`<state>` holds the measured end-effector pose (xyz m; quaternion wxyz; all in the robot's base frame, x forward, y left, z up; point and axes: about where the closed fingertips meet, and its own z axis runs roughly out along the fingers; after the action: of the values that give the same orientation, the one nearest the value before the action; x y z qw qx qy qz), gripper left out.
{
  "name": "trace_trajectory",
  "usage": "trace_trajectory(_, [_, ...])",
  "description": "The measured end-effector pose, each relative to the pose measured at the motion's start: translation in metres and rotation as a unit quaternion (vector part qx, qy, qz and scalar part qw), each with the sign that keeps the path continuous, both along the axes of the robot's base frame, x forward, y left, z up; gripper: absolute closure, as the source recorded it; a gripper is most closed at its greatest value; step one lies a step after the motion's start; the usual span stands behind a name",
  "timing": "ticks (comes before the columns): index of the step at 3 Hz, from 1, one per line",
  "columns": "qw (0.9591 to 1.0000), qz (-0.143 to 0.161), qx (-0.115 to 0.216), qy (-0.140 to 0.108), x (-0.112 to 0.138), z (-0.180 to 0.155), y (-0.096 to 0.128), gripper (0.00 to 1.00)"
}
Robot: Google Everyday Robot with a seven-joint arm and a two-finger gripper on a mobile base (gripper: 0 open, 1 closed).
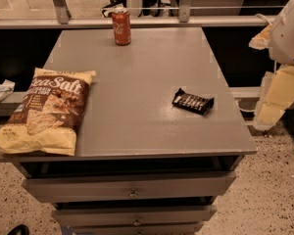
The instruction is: Move rxbar chocolate near coke can
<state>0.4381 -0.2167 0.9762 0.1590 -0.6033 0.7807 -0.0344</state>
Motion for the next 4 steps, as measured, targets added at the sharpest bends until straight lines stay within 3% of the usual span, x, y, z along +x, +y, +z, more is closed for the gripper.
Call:
trace_trajectory(2, [0.9998, -0.007, 0.015, -0.01, 0.008, -0.006, 0.004, 0.0])
trace_trajectory(4, [0.9953, -0.043, 0.085, -0.015, 0.055, -0.046, 0.014, 0.0])
